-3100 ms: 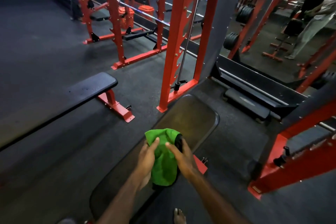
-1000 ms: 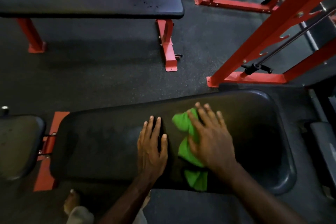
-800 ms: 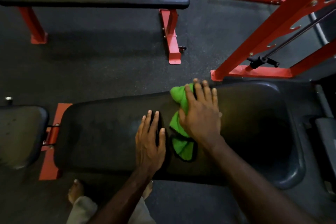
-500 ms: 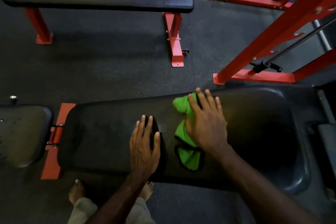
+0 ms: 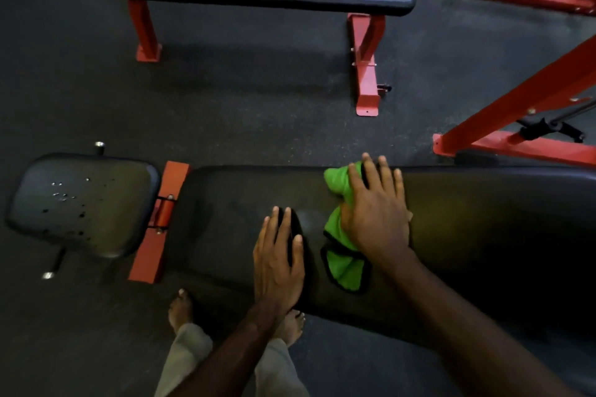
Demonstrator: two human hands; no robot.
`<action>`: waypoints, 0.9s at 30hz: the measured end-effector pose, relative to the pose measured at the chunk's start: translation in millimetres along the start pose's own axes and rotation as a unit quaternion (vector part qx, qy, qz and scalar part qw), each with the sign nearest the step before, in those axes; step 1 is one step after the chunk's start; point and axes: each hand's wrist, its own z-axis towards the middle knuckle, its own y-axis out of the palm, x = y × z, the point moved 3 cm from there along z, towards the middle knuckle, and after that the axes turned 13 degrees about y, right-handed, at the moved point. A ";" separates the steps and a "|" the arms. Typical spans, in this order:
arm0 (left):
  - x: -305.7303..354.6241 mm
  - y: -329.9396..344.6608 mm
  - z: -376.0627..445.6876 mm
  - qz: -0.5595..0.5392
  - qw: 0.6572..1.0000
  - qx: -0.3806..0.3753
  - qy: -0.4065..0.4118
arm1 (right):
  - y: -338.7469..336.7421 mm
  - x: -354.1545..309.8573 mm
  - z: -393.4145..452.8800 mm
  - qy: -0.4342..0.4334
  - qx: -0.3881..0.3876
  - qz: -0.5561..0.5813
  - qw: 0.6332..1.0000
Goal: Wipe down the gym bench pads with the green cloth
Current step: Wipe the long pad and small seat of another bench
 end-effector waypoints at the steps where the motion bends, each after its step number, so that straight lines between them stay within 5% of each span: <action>1: -3.9 0.5 2.4 -0.002 1.000 0.000 -0.005 | 4.8 -14.2 6.0 0.001 -0.007 -0.001 1.000; 8: -51.4 -21.3 -5.0 -0.005 0.999 -0.001 -0.037 | 49.5 -60.5 -73.9 -0.149 -0.080 -0.014 0.985; 15: -90.1 -48.2 5.4 -0.009 0.998 0.002 -0.067 | 59.2 -114.0 -6.1 -0.055 -0.036 0.005 0.998; 24: -146.4 -65.6 10.1 -0.021 0.997 -0.017 -0.069 | 100.5 -166.7 -32.6 -0.169 -0.099 -0.031 0.980; 27: -164.2 -73.3 14.7 -0.040 0.996 -0.009 -0.083 | 106.9 -191.8 -14.9 -0.124 -0.080 -0.023 0.989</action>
